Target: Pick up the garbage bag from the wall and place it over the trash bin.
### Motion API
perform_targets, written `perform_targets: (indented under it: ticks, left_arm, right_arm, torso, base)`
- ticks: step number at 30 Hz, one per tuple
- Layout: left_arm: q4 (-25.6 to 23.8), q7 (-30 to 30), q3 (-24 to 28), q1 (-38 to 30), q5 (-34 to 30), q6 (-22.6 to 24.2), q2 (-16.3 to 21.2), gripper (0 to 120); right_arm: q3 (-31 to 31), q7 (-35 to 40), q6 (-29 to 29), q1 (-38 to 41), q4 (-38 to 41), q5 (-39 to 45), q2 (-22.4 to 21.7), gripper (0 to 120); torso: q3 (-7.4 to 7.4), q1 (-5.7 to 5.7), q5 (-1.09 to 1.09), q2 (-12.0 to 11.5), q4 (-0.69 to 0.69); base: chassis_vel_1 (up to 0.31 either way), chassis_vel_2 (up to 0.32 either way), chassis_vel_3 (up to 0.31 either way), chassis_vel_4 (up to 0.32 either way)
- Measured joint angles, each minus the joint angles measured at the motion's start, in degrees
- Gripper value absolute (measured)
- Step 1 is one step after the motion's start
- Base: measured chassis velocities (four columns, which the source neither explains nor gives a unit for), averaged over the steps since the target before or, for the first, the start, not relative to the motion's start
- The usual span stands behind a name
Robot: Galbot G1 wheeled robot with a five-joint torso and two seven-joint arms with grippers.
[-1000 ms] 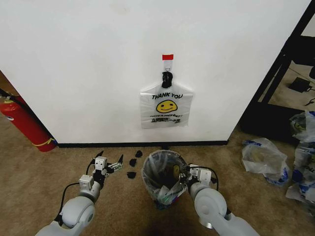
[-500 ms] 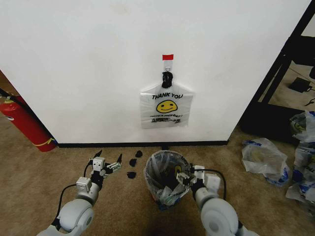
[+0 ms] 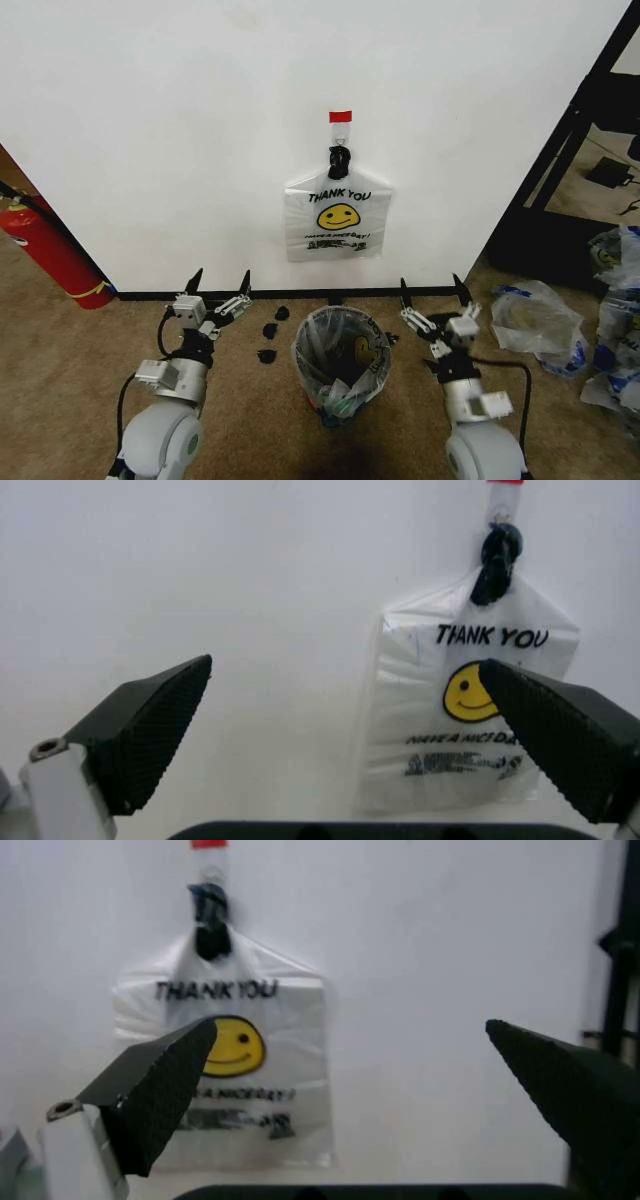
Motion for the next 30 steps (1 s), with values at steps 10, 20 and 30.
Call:
perform_targets:
  ticks: [10, 20, 30]
  left_arm:
    - [-2.12, 1.80, -3.94, -0.13, 1.97, 2.29, -2.05, 100]
    - [-3.54, 3.02, -4.84, 2.35, 2.26, 2.68, -1.86, 100]
    - [-5.06, 3.66, -7.57, 4.22, -0.21, 3.56, -0.48, 100]
  right_arm:
    - [0.73, 5.32, -6.37, -6.97, 5.24, -3.06, 1.26, 100]
    - [0.43, 1.75, -2.64, -8.64, 5.22, -3.59, 3.93, 100]
    - [0.44, 0.99, -2.58, -8.21, 5.24, -4.28, 6.07, 100]
  torso:
    - [0.00, 0.01, 0.01, 0.00, 0.00]
    - [0.00, 0.01, 0.01, 0.00, 0.01]
    - [0.00, 0.01, 0.02, 0.00, 0.01]
  base:
    - [0.000, 0.000, 0.000, 0.000]
    - [0.000, 0.000, 0.000, 0.000]
    - [0.000, 0.000, 0.000, 0.000]
